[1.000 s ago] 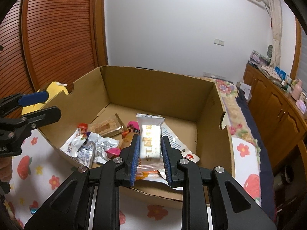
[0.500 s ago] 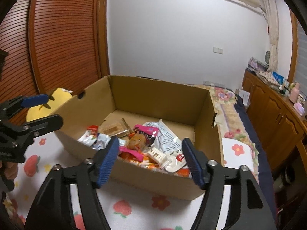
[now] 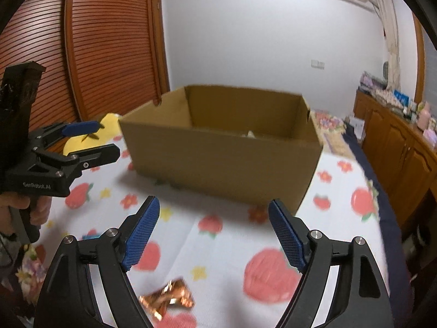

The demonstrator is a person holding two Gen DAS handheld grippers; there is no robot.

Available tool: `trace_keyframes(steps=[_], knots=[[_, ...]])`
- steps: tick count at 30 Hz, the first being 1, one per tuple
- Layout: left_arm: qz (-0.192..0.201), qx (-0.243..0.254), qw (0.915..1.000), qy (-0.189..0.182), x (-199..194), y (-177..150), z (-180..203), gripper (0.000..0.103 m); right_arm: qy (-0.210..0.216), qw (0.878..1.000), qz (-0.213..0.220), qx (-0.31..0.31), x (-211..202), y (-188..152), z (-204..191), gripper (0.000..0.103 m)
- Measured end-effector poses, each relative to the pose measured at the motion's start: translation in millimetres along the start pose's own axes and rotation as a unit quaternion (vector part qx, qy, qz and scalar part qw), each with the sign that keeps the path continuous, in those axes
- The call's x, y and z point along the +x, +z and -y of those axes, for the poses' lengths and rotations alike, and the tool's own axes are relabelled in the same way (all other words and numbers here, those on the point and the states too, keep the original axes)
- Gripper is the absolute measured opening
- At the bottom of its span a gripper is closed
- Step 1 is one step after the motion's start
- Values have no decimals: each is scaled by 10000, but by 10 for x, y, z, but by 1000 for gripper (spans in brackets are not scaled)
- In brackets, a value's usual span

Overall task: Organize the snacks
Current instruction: 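Move both tools back toward the copper and blue candies on the table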

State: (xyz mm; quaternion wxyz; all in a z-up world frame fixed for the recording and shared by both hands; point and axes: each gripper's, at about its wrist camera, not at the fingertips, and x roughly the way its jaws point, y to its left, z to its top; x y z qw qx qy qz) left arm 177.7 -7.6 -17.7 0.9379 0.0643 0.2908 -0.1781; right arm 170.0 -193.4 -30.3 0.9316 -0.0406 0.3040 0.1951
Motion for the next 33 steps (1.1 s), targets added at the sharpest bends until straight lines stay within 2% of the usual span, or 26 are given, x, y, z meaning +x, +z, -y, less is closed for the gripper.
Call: trace_keyframes(steps=[10, 17, 22, 33], knots=[[-474, 55, 9986, -210, -160, -550, 165, 98, 158, 9991, -404, 26, -49, -512, -125, 83], [-800, -43, 9965, -239, -167, -861, 150, 97, 305, 9974, -643, 64, -38, -774, -224, 83], [-1077, -150, 9938, -222, -115, -1011, 122, 82, 441, 9963, -716, 162, -29, -865, -262, 80], [-1256, -250, 9914, -266, -54, -1117, 57, 52, 635, 9945, -813, 202, 37, -928, -402, 80]])
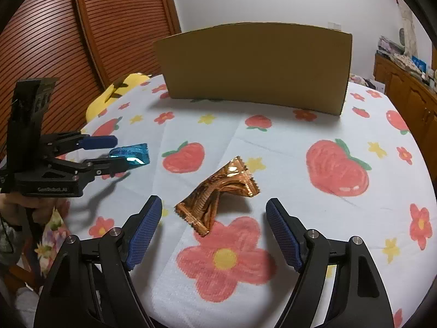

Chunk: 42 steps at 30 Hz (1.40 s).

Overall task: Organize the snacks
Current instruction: 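Move both tools back toward the copper and blue candies on the table, then grasp the copper candy with the right tool while the left tool grasps the blue candy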

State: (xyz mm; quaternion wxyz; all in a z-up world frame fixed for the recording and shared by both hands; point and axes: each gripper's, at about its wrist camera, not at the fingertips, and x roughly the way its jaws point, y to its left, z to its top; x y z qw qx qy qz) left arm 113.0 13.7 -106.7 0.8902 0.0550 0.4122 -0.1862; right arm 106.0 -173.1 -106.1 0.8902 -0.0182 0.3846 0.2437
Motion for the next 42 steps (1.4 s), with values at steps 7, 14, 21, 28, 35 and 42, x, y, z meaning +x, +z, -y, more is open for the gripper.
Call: trace_keyframes(steps=[7, 14, 21, 28, 35, 42], knots=[[87, -74, 9999, -18, 2, -18, -14, 51, 58, 10000, -40, 26, 50, 17, -29, 79], [131, -46, 9999, -43, -6, -25, 12, 36, 79, 9999, -50, 64, 93, 43, -47, 79], [186, -131, 9996, -149, -50, -64, 1, 32, -18, 10000, -83, -11, 155, 74, -99, 75], [306, -430, 9984, -201, -155, -105, -90, 32, -257, 9996, -85, -94, 215, 102, -132, 59], [419, -434, 9982, -26, -215, -147, -111, 32, -400, 9992, -59, -75, 210, 109, -72, 29], [461, -411, 9981, -12, -243, -146, -70, 32, -281, 9993, 69, 217, 143, 79, 62, 21]])
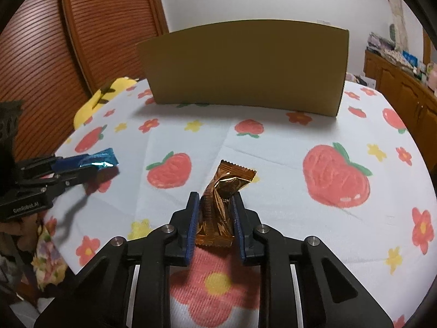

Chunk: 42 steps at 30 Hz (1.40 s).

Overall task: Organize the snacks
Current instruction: 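Grasp the copper candy with the right tool while the left tool grasps the blue candy, then lift both held candies and carry them over the cardboard box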

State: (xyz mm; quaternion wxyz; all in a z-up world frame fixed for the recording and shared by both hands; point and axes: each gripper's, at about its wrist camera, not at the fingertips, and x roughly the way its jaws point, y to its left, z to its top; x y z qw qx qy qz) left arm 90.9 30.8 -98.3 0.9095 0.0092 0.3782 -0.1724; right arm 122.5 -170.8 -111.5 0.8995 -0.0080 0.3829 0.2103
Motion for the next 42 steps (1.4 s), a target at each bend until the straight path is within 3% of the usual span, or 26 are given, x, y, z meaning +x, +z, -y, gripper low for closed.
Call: trace_keyframes(steps=[9, 22, 33, 42], knots=[[176, 41, 9998, -74, -91, 103, 85, 32, -70, 9997, 227, 8, -180, -4, 75, 21], [712, 131, 9973, -105, -127, 653, 256, 32, -232, 9969, 731, -171, -643, 202, 302, 21], [1077, 187, 9940, -20, -57, 1218, 241, 32, -237, 9913, 1209, -458, -775, 748, 460, 21], [1265, 316, 9915, 40, 126, 1668, 228, 32, -161, 9865, 1459, -726, -638, 1273, 523, 21]])
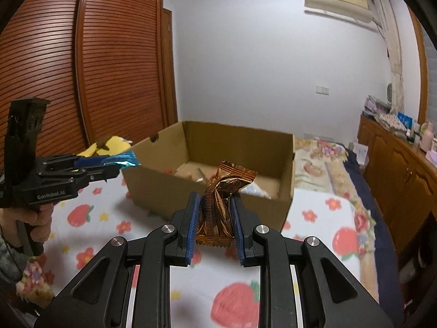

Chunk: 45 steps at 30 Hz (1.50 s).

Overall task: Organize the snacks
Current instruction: 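Lift both held candies and carry them over the cardboard box, then open the right tool to drop the copper candy while the left tool releases the blue candy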

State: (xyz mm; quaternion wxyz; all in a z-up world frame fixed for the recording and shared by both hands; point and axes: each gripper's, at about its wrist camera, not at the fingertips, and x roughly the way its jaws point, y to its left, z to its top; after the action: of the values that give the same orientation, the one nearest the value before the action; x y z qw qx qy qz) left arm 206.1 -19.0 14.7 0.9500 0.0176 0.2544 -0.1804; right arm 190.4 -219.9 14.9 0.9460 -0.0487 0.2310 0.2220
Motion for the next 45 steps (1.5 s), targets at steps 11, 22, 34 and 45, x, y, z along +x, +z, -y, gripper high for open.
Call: trace_keyframes(steps=[11, 22, 34, 45], knots=[[-64, -51, 10000, 51, 431, 257, -201, 32, 197, 9998, -31, -47, 587, 294, 74, 21], [-368, -155, 9991, 157, 799, 264, -338, 32, 236, 9989, -368, 159, 1061, 369, 221, 21], [-530, -135, 9983, 216, 907, 270, -288, 34, 329, 9967, -656, 343, 1203, 328, 255, 24], [-497, -243, 9977, 383, 734, 291, -281, 61, 125, 9976, -640, 234, 1131, 350, 217, 44]])
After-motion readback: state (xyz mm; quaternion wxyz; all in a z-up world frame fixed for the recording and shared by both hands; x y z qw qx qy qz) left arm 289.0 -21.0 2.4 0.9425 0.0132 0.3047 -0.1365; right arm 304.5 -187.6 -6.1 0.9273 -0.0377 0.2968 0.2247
